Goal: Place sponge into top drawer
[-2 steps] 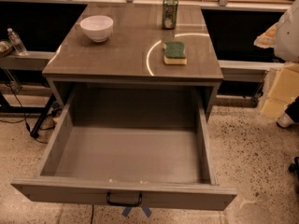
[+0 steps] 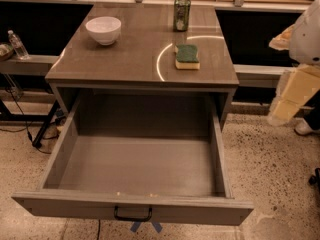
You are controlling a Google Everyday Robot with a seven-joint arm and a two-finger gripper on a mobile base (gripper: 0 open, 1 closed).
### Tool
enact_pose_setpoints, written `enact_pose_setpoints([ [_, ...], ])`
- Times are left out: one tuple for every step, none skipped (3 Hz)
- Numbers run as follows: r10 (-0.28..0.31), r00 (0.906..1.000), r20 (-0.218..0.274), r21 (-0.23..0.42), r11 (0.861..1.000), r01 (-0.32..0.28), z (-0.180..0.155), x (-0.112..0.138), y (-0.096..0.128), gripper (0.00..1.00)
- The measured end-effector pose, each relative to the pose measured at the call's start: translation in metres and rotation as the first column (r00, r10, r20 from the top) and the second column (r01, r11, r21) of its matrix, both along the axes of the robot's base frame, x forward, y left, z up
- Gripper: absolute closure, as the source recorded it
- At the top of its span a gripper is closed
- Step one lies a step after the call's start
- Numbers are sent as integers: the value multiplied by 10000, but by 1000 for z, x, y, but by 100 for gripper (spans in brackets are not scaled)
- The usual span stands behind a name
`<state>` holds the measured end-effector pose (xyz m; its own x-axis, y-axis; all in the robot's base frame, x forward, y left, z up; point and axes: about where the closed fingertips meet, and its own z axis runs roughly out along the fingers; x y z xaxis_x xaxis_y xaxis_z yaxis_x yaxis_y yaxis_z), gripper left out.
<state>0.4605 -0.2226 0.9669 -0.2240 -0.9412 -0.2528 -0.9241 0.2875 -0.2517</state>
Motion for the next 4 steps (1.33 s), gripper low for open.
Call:
enact_pose_setpoints([
  [56,9994,356,635,9980,-78,-20,50,-2,0],
  [202,9973,702,1475,9886,-304,-41,105,18,0],
  [37,9903,1387,2717,9615,-417,-63,176,58,0],
  [-607,9809,1850,3705,9288,-124,-72,229,90,0],
])
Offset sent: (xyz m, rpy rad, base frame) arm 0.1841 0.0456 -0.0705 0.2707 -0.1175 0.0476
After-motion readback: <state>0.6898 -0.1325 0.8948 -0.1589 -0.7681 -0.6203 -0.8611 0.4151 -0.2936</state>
